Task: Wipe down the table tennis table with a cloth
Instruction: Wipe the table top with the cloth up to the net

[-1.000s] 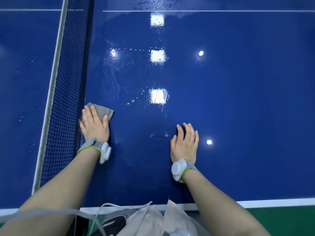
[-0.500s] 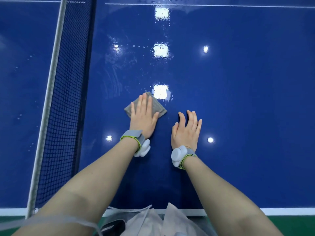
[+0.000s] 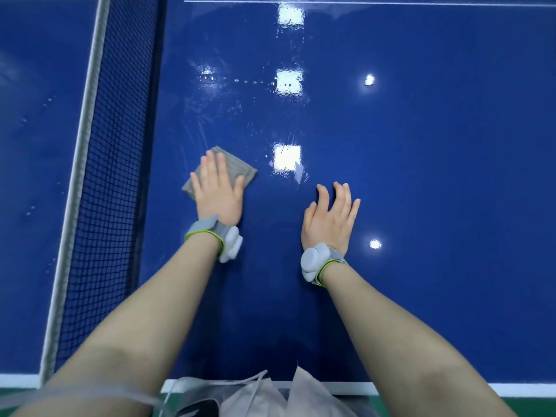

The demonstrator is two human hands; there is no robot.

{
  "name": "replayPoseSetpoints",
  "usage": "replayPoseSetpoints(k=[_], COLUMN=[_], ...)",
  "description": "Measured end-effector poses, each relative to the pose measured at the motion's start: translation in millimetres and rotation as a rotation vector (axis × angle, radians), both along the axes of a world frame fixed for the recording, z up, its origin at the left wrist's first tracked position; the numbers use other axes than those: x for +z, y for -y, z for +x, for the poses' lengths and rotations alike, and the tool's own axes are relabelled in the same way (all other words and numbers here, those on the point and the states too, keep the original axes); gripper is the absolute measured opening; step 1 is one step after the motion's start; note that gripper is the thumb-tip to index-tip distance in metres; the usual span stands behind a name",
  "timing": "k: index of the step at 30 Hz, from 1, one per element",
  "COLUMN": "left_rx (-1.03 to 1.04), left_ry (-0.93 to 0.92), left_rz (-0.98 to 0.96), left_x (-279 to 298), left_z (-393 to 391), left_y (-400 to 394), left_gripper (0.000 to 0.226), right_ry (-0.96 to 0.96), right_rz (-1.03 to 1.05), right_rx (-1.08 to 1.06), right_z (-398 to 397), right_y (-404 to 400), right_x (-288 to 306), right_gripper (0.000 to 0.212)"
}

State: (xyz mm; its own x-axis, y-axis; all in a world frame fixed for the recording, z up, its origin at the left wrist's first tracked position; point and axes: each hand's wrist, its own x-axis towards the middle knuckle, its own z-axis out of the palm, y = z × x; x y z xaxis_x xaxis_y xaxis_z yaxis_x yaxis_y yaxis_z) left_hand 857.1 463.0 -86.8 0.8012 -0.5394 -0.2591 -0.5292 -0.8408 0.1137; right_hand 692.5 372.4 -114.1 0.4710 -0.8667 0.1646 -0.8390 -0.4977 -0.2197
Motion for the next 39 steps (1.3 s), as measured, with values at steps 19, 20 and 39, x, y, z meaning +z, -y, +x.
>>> replayPoseSetpoints(k=[19, 20, 39], left_rx=[-0.351, -0.37, 0.199], left_ry=[-0.025, -0.03, 0.009], left_rz=[-0.01, -0.013, -0.014], left_x=[3, 3, 2], left_z=[-43, -46, 75], left_y=[70, 72, 47], left_gripper=[0.063, 0.062, 0.06], right_ry=[0.014, 0.011, -0.02], right_rz=[-0.023, -0.023, -0.009], right_rx=[-0.026, -0.029, -0.022], right_z=[23, 24, 39], right_y=[16, 17, 28], right_x=[0, -1, 0], right_gripper=[0.041, 0.041, 0.043])
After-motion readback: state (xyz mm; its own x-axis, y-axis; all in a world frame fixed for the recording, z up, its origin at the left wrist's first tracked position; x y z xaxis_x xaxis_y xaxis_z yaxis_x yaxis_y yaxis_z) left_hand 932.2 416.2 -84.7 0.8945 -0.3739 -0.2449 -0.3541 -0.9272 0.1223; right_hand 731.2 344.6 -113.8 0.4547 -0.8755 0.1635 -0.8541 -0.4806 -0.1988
